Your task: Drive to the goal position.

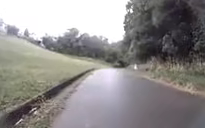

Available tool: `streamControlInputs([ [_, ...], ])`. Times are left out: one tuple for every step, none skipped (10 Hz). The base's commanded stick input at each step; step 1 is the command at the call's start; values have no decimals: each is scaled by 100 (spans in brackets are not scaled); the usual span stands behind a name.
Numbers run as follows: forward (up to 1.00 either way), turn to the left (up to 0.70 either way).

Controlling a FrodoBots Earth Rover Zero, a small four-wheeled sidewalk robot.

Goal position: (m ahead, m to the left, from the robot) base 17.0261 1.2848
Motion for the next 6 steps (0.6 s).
streamControlInputs([
  [70, -15],
  [70, -14],
  [70, -12],
  [70, -9],
  [70, -7],
  [70, -5],
])
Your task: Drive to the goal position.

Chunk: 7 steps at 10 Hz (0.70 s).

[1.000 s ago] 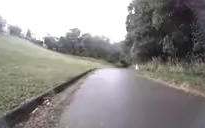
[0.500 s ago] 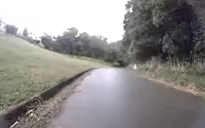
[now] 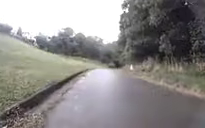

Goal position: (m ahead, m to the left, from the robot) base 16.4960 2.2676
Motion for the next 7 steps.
streamControlInputs([
  [70, 0],
  [70, 0],
  [70, 0],
  [70, 0],
  [70, 0],
  [70, 0],
  [70, 0],
])
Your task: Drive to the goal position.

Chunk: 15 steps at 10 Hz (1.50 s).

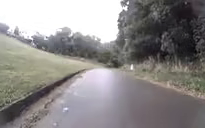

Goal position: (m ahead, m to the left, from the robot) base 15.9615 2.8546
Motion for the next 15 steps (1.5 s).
streamControlInputs([
  [70, 0],
  [70, 0],
  [70, 0],
  [70, 0],
  [70, 0],
  [70, 0],
  [70, 1],
  [70, 1],
  [70, 1],
  [70, 2],
  [70, 2],
  [70, 2],
  [70, 2],
  [70, 2],
  [70, 1],
])
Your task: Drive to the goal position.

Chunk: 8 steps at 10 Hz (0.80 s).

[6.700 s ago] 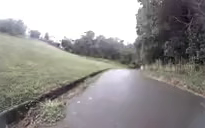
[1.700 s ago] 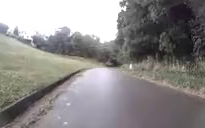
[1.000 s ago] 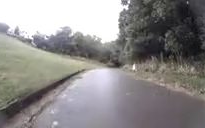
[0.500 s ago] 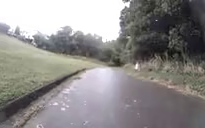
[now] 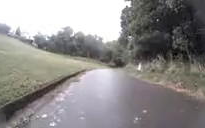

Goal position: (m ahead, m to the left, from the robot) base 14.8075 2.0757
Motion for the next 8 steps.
streamControlInputs([
  [70, 0],
  [70, 1],
  [70, 0],
  [70, 0],
  [70, 0],
  [70, 0],
  [70, 0],
  [70, 0],
])
